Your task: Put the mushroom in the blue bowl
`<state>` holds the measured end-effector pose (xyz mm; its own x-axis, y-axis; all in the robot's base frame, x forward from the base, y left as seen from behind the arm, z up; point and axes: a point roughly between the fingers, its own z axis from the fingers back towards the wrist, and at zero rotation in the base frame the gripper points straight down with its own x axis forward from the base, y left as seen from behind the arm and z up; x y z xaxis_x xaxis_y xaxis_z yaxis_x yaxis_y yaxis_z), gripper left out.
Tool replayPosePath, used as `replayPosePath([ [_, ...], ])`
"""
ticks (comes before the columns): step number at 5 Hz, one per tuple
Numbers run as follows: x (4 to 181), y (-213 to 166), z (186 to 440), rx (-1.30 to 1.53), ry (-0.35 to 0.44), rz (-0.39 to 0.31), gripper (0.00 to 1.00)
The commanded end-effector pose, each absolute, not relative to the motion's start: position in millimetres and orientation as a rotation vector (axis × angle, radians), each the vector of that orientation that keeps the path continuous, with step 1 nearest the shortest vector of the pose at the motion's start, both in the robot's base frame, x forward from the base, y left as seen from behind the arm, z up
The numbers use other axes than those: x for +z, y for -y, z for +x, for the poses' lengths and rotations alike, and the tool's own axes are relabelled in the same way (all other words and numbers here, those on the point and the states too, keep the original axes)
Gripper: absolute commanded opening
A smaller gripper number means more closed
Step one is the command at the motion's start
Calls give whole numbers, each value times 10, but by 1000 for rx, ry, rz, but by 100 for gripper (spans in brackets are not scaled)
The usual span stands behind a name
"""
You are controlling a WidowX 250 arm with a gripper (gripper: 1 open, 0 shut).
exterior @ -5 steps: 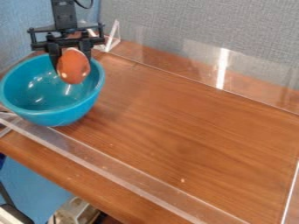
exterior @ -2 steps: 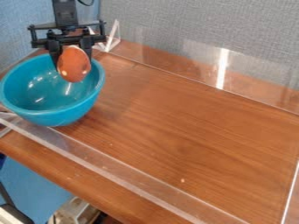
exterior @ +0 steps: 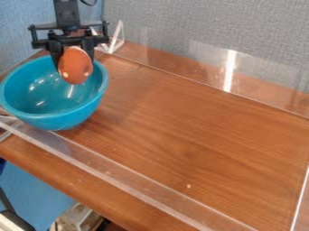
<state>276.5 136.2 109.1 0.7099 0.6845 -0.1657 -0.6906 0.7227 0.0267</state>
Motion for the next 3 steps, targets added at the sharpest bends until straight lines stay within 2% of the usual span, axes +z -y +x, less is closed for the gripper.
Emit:
replayPosePath([
  [1,1288,-1417,2819,760,-97,-27,0],
  [3,1311,-1441,2796,759,-100,-20,0],
])
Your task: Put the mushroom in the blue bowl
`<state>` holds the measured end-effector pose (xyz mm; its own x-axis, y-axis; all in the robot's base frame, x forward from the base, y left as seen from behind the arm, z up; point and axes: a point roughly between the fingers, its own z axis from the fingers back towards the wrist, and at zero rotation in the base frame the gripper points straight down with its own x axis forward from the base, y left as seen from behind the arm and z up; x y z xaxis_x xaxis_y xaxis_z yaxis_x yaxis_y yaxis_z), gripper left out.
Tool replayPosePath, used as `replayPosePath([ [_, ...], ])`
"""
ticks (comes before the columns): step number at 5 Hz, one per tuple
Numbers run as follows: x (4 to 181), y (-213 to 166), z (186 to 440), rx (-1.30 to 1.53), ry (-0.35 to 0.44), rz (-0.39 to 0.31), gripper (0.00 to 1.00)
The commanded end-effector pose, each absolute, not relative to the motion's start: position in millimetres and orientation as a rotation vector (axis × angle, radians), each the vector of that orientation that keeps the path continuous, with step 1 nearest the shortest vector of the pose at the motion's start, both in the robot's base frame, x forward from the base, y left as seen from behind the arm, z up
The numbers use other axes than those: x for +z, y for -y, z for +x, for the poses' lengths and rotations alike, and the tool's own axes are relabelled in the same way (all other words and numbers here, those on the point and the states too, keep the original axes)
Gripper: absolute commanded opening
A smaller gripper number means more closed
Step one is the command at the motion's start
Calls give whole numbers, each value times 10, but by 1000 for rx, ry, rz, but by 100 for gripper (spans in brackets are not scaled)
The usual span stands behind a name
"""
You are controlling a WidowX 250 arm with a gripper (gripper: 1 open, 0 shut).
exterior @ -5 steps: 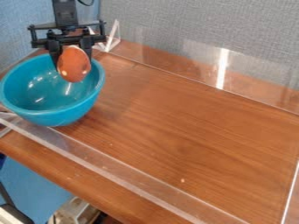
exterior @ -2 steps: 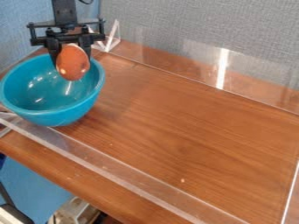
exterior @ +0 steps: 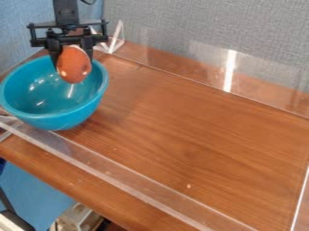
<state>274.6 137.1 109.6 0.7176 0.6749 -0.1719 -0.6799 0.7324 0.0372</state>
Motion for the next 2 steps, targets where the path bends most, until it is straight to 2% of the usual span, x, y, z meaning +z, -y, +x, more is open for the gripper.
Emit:
replayPosePath([
  [1,1323,-1445,2785,758,-102,-17,0],
  [2,1205,-1478,2757,766,-121,4,0],
])
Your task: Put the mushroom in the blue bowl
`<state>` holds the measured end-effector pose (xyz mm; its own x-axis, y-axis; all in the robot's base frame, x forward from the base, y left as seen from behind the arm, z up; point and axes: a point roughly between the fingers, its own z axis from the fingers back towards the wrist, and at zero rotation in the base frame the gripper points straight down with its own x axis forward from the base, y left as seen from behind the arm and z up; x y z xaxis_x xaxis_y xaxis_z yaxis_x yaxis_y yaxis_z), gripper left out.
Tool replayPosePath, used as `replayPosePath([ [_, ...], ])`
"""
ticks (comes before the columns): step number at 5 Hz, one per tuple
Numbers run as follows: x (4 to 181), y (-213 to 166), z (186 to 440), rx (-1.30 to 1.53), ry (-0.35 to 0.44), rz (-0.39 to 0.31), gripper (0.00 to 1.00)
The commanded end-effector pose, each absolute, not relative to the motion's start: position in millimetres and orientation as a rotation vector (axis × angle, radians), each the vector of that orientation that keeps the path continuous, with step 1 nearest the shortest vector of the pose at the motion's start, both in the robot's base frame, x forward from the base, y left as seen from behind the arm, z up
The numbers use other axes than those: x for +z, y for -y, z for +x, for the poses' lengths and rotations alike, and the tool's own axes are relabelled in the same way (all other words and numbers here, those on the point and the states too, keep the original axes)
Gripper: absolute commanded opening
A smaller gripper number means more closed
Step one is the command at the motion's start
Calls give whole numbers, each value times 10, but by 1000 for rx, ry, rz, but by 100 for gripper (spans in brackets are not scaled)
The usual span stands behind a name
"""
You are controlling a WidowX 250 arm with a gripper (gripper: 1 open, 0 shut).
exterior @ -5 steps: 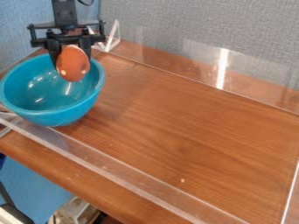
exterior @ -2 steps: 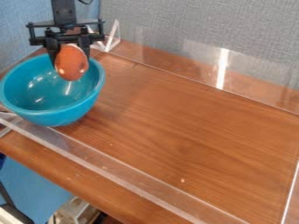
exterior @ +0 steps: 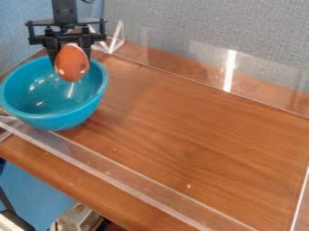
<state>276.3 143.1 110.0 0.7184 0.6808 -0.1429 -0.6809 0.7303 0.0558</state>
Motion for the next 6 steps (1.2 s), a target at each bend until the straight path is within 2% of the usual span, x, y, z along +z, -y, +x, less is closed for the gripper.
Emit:
replayPosePath([
  [1,1097,-1504,2728,773,-138,25,0],
  [3,862,-1517,2656,791,-176,59,0],
  [4,870,-1505,2633,797,-177,66,100],
  [6,999,-1467,2634,803,-145,66,100],
])
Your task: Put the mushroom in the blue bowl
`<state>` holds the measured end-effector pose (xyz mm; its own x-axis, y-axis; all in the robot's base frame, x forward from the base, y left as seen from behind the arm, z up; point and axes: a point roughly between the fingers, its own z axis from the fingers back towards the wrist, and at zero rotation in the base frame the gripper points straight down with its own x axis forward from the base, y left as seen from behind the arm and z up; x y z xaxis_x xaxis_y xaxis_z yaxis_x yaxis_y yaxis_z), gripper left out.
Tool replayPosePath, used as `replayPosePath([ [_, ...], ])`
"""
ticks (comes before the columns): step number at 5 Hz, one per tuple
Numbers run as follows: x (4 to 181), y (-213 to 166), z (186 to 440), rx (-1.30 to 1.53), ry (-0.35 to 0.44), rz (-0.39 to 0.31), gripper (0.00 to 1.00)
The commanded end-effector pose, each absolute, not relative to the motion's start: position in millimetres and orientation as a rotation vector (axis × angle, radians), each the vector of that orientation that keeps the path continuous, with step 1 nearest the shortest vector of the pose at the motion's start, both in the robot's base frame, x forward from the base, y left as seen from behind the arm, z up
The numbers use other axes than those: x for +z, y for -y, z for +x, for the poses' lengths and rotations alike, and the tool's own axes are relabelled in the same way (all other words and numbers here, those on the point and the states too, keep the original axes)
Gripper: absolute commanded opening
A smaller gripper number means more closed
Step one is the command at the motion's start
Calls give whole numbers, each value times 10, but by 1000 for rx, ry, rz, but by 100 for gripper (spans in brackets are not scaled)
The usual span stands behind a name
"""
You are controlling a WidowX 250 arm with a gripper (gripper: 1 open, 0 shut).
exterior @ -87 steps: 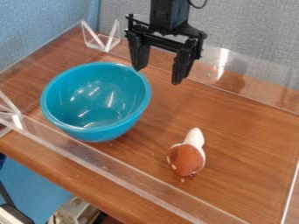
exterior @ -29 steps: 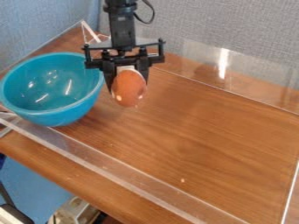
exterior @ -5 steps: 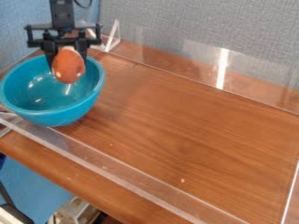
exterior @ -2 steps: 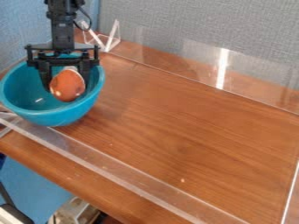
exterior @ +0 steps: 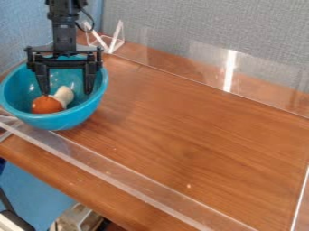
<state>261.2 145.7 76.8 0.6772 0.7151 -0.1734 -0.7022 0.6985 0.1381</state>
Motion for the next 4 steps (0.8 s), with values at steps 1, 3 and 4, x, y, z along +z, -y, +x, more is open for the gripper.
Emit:
replayPosePath([
  [1,1089,-1438,2634,811,-123,58,100],
  [3,1245,-1384,2646,824,-85,41,100],
  [4,1283,-1362,2651,827,-72,42,100],
])
